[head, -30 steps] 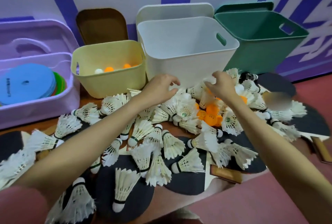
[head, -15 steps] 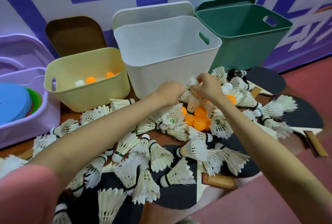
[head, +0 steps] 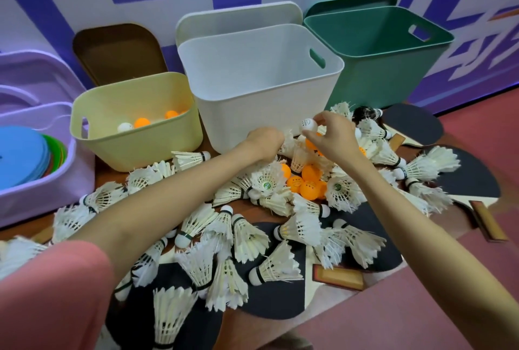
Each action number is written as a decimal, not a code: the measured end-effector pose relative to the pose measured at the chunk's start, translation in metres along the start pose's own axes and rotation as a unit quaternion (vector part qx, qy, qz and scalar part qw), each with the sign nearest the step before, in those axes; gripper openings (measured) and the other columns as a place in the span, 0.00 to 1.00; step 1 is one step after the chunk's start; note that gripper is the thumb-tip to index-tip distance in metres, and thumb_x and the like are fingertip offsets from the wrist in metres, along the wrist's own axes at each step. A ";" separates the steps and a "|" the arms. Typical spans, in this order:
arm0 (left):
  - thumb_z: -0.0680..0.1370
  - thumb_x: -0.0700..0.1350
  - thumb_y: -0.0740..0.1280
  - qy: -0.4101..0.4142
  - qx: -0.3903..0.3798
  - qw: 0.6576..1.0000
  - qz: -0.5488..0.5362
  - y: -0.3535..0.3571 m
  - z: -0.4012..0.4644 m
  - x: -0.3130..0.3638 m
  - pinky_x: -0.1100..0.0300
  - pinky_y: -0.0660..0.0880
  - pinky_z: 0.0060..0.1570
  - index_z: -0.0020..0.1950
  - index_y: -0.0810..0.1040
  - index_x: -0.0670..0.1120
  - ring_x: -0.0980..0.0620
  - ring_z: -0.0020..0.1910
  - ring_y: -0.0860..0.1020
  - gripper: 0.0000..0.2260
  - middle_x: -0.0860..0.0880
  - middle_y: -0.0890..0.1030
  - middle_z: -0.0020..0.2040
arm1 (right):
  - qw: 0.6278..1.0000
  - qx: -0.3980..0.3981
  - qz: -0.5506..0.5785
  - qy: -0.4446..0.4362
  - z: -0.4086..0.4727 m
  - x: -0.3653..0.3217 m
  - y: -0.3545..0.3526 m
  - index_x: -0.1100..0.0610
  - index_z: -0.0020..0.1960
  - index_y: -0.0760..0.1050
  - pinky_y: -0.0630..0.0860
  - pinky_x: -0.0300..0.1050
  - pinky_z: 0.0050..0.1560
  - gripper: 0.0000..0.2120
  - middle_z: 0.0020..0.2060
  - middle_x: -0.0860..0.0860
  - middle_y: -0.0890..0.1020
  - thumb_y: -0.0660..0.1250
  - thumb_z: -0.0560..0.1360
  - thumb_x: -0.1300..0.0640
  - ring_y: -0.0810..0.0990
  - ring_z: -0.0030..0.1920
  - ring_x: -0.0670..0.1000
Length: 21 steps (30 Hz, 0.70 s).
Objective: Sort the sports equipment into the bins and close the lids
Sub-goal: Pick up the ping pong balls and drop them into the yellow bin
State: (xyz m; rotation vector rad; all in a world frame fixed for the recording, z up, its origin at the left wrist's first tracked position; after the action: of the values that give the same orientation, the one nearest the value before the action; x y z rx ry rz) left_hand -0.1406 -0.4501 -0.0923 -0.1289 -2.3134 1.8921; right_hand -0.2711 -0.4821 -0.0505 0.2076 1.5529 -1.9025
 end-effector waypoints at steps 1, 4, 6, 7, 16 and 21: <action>0.75 0.33 0.64 -0.001 0.003 1.000 -0.015 0.001 0.000 -0.002 0.52 0.77 0.48 0.56 0.78 0.41 0.44 0.51 0.78 0.12 0.44 0.80 0.53 | 1.000 0.002 0.005 -0.003 -0.003 -0.002 -0.002 0.59 0.54 0.77 0.72 0.58 0.58 0.17 0.49 0.53 0.82 0.69 0.72 0.48 0.79 0.52 0.55; 0.74 0.38 0.70 0.016 0.027 0.997 -0.065 -0.004 0.000 -0.006 0.55 0.76 0.50 0.56 0.79 0.42 0.46 0.53 0.78 0.11 0.45 0.81 0.54 | 1.000 0.013 0.019 -0.011 -0.012 -0.007 -0.011 0.59 0.53 0.78 0.72 0.58 0.57 0.16 0.48 0.53 0.82 0.69 0.72 0.48 0.79 0.52 0.55; 0.72 0.43 0.74 0.030 0.060 0.992 -0.106 -0.014 -0.005 -0.007 0.58 0.74 0.49 0.55 0.80 0.42 0.49 0.52 0.78 0.13 0.46 0.81 0.53 | 0.999 0.026 0.023 -0.017 -0.017 -0.013 -0.020 0.59 0.53 0.78 0.72 0.57 0.58 0.16 0.48 0.52 0.82 0.69 0.73 0.48 0.79 0.52 0.54; 0.71 0.44 0.75 0.034 0.081 0.988 -0.130 -0.020 -0.009 -0.009 0.60 0.73 0.49 0.55 0.80 0.42 0.50 0.52 0.78 0.14 0.46 0.82 0.53 | 0.999 0.038 0.030 -0.023 -0.019 -0.017 -0.025 0.59 0.53 0.78 0.72 0.57 0.57 0.15 0.48 0.52 0.82 0.69 0.73 0.48 0.79 0.52 0.53; 0.70 0.42 0.74 -0.012 0.362 0.878 -0.312 -0.075 -0.129 -0.070 0.57 0.79 0.51 0.55 0.81 0.44 0.53 0.47 0.80 0.14 0.48 0.81 0.51 | 0.973 0.120 0.151 -0.131 -0.046 -0.088 -0.034 0.60 0.59 0.73 0.73 0.43 0.53 0.17 0.51 0.52 0.79 0.66 0.77 0.49 0.77 0.50 0.49; 0.72 0.40 0.71 -0.080 0.574 0.768 -0.273 -0.114 -0.215 -0.142 0.64 0.77 0.50 0.57 0.79 0.41 0.51 0.50 0.79 0.14 0.45 0.79 0.53 | 0.935 0.182 0.149 -0.266 -0.047 -0.173 -0.023 0.65 0.60 0.72 0.73 0.48 0.52 0.15 0.52 0.58 0.78 0.65 0.77 0.57 0.76 0.51 0.54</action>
State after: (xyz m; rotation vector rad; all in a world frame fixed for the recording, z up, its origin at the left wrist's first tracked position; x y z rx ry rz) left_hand 0.0393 -0.2880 0.0520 0.7600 -0.6972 2.5538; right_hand -0.1648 -0.3695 0.0432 0.0706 0.7597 -1.7902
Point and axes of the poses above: each hand's wrist, its own z-axis towards the middle knuckle, its own y-axis out of the palm, x = y × z, the point moved 9 cm from there along z, towards the middle knuckle
